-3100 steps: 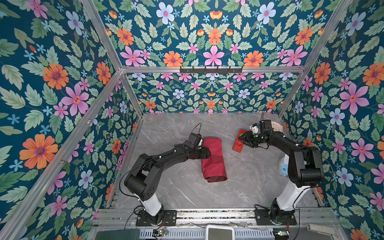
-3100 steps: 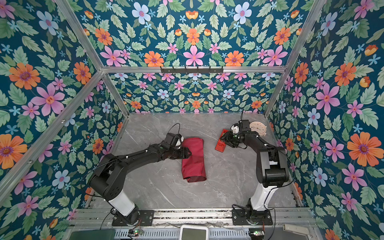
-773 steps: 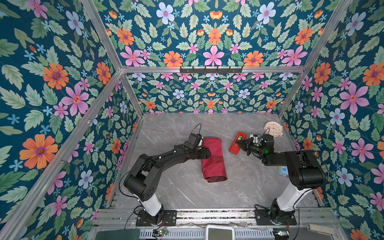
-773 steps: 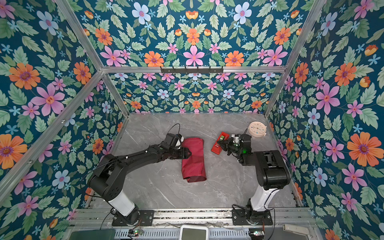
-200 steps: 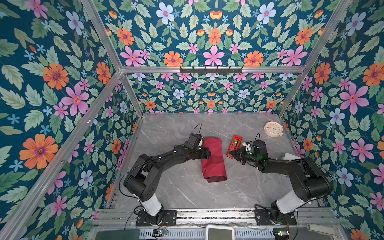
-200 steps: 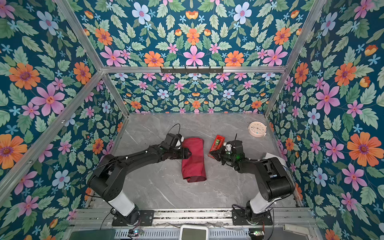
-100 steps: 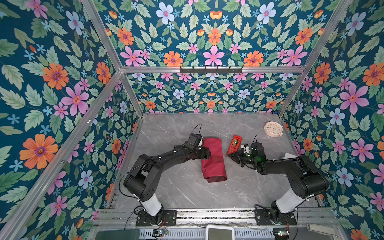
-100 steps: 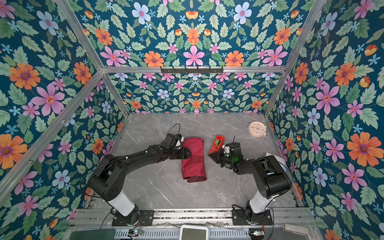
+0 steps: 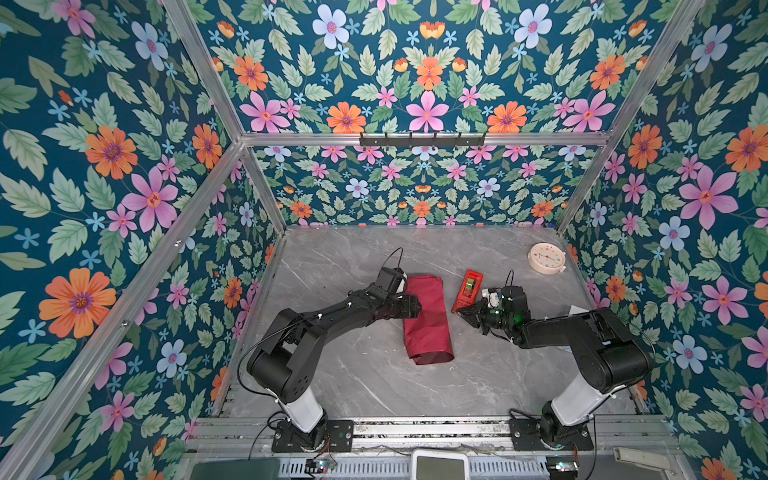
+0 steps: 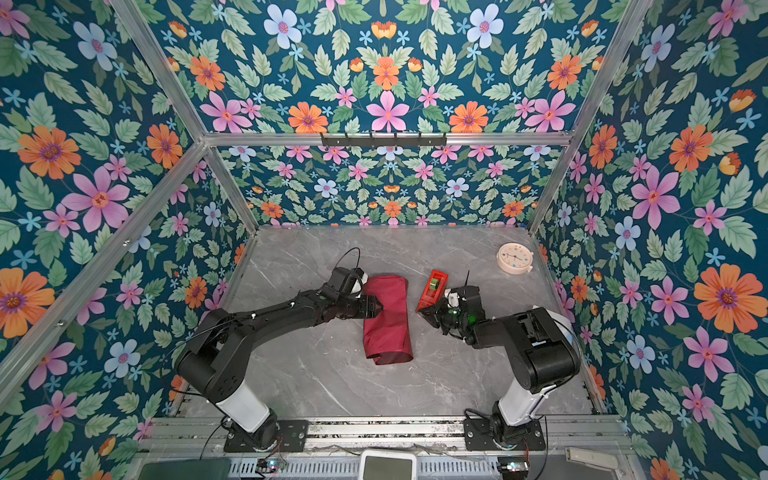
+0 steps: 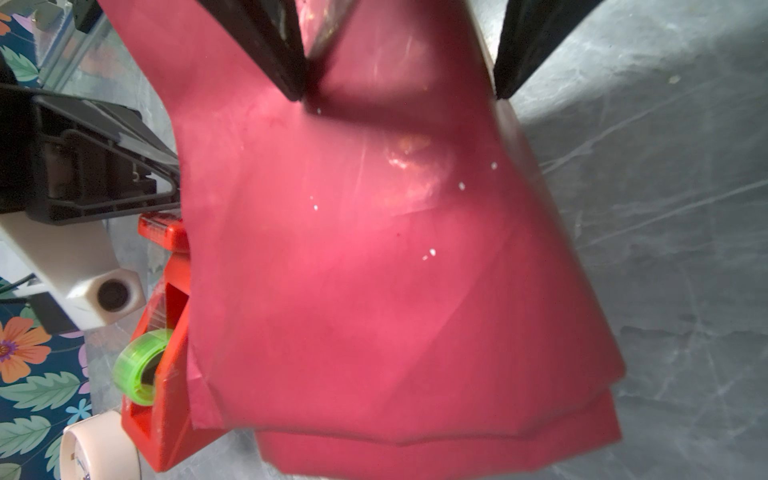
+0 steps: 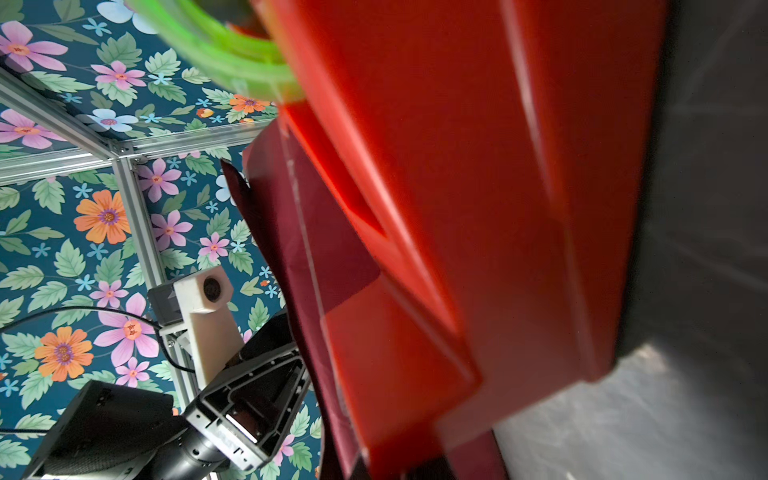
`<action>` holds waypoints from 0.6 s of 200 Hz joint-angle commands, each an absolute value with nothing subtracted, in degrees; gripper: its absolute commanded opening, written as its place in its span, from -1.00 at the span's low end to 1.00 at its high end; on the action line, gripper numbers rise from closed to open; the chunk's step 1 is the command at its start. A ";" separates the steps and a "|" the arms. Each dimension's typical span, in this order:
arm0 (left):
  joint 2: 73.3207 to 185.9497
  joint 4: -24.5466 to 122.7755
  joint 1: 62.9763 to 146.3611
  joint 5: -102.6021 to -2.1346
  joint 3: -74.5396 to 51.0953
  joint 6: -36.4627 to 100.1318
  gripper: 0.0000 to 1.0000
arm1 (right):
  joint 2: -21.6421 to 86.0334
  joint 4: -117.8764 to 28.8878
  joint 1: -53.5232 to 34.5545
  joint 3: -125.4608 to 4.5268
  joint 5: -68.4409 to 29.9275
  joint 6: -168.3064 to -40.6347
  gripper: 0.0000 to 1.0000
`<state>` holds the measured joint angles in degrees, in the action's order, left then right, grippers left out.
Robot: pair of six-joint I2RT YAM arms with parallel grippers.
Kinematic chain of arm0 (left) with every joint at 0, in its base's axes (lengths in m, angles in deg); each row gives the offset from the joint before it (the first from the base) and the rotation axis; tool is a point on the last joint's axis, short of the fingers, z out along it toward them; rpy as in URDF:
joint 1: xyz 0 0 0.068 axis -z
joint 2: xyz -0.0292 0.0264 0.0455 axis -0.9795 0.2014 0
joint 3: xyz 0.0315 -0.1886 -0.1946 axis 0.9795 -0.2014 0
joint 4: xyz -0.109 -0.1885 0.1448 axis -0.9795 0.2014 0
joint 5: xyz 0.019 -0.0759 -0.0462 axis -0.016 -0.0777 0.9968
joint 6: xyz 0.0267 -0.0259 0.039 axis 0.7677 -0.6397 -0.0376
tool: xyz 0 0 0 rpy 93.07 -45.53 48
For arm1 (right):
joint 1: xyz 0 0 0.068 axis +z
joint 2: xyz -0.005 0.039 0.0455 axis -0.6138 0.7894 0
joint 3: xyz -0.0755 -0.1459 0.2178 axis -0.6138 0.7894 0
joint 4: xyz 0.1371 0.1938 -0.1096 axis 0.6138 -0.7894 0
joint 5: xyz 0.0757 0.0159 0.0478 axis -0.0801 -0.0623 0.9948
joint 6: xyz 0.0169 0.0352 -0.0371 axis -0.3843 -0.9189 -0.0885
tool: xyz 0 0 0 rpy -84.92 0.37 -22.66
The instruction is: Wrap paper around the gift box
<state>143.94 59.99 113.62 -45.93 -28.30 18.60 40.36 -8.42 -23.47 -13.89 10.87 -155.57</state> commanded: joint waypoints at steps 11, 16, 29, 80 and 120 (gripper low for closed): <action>145.16 69.13 113.54 -52.46 -29.05 19.96 0.45 | 39.93 -19.53 -24.11 -14.03 8.94 -152.17 -1.00; 145.22 69.13 113.54 -52.42 -29.05 19.96 0.45 | 39.90 -20.02 -24.23 -14.11 8.90 -151.86 -1.00; 145.23 69.10 113.54 -52.42 -29.03 19.97 0.45 | 37.66 -21.62 -24.49 -14.53 8.58 -150.84 -1.00; 145.31 69.16 113.54 -52.35 -28.83 19.89 0.45 | 37.34 -25.72 -24.86 -16.29 8.42 -147.94 -1.00; 145.40 69.20 113.54 -52.38 -28.70 19.89 0.45 | 37.34 -31.67 -24.99 -18.22 6.91 -143.99 -1.00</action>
